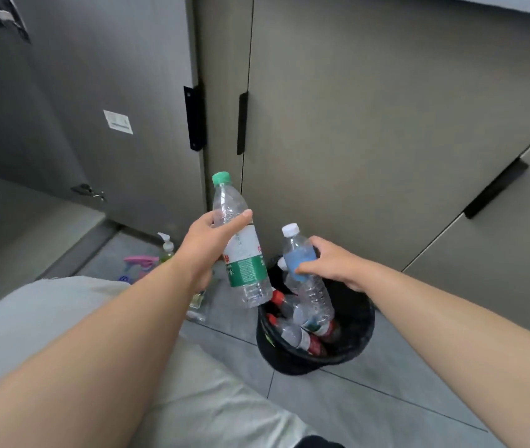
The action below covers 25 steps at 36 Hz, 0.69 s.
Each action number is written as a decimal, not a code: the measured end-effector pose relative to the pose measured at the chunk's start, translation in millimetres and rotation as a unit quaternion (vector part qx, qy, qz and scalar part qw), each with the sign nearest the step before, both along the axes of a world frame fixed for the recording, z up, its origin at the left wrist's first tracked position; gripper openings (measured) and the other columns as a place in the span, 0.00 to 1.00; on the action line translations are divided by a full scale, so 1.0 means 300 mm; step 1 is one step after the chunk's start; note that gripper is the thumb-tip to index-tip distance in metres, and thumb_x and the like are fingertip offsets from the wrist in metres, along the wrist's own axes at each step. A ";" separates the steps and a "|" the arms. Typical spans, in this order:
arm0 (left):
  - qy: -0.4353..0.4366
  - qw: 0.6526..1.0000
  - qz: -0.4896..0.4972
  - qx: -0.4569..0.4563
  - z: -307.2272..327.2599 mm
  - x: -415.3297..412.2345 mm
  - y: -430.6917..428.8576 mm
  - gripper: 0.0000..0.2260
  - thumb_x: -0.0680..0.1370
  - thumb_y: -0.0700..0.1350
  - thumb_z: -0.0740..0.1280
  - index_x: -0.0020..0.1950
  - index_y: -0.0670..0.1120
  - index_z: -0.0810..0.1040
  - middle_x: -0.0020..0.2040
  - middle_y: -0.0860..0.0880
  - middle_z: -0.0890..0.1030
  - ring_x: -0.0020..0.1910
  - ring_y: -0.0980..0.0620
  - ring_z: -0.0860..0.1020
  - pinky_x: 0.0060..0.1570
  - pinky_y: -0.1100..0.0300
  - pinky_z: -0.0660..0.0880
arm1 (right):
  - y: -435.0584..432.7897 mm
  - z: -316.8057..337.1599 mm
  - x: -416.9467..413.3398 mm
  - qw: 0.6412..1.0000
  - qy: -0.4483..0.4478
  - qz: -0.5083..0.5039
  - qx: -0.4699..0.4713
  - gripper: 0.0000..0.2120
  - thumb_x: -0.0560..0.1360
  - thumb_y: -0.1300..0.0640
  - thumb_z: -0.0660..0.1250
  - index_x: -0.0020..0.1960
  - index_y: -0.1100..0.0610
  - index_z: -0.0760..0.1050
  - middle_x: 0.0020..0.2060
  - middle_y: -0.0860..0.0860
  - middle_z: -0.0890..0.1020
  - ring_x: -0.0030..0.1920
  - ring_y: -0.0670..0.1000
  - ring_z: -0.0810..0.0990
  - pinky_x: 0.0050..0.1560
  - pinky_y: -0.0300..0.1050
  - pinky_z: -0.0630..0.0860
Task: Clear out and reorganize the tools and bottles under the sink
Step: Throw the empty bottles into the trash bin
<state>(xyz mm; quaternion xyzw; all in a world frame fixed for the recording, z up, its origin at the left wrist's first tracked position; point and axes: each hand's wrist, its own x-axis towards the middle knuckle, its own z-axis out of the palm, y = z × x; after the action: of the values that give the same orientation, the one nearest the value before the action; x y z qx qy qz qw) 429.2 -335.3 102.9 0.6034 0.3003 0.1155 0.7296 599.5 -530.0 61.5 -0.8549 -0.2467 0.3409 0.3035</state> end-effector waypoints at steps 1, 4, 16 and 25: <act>0.005 1.000 -0.006 -0.001 -0.001 -0.002 -0.001 0.22 0.72 0.58 0.77 0.60 0.46 0.81 0.50 0.47 0.86 0.45 0.50 0.85 0.44 0.56 0.77 | -0.023 -0.017 -0.006 1.000 -0.014 0.007 -0.022 0.21 0.66 0.52 0.75 0.56 0.50 0.72 0.50 0.49 0.83 0.49 0.50 0.82 0.51 0.45 0.78; 0.014 1.000 -0.010 -0.002 -0.009 -0.002 -0.004 0.19 0.73 0.53 0.77 0.60 0.47 0.80 0.51 0.46 0.87 0.43 0.51 0.85 0.41 0.57 0.76 | -0.073 -0.081 -0.034 0.994 -0.042 0.059 -0.086 0.25 0.67 0.54 0.74 0.61 0.50 0.69 0.53 0.51 0.79 0.47 0.50 0.77 0.47 0.46 0.76; -0.014 0.999 -0.013 -0.025 -0.016 -0.007 -0.011 0.21 0.76 0.39 0.72 0.67 0.49 0.72 0.57 0.46 0.84 0.55 0.46 0.84 0.58 0.47 0.80 | -0.035 -0.141 -0.031 0.992 -0.034 0.008 -0.119 0.20 0.74 0.65 0.62 0.64 0.55 0.76 0.55 0.52 0.80 0.49 0.50 0.78 0.42 0.39 0.73; -0.039 0.994 -0.092 -0.038 -0.019 -0.003 -0.045 0.21 0.75 0.37 0.75 0.66 0.45 0.74 0.56 0.40 0.85 0.55 0.44 0.85 0.56 0.48 0.82 | 0.090 0.113 -0.076 0.978 0.136 0.105 0.119 0.28 0.70 0.58 0.71 0.69 0.47 0.71 0.63 0.50 0.80 0.65 0.51 0.78 0.66 0.52 0.74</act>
<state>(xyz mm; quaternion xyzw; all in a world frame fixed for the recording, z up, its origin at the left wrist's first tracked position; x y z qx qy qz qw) 428.4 -348.8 97.3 0.5955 0.2190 0.0593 0.7707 576.7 -503.1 95.3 -0.7277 -0.3299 0.4521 0.3965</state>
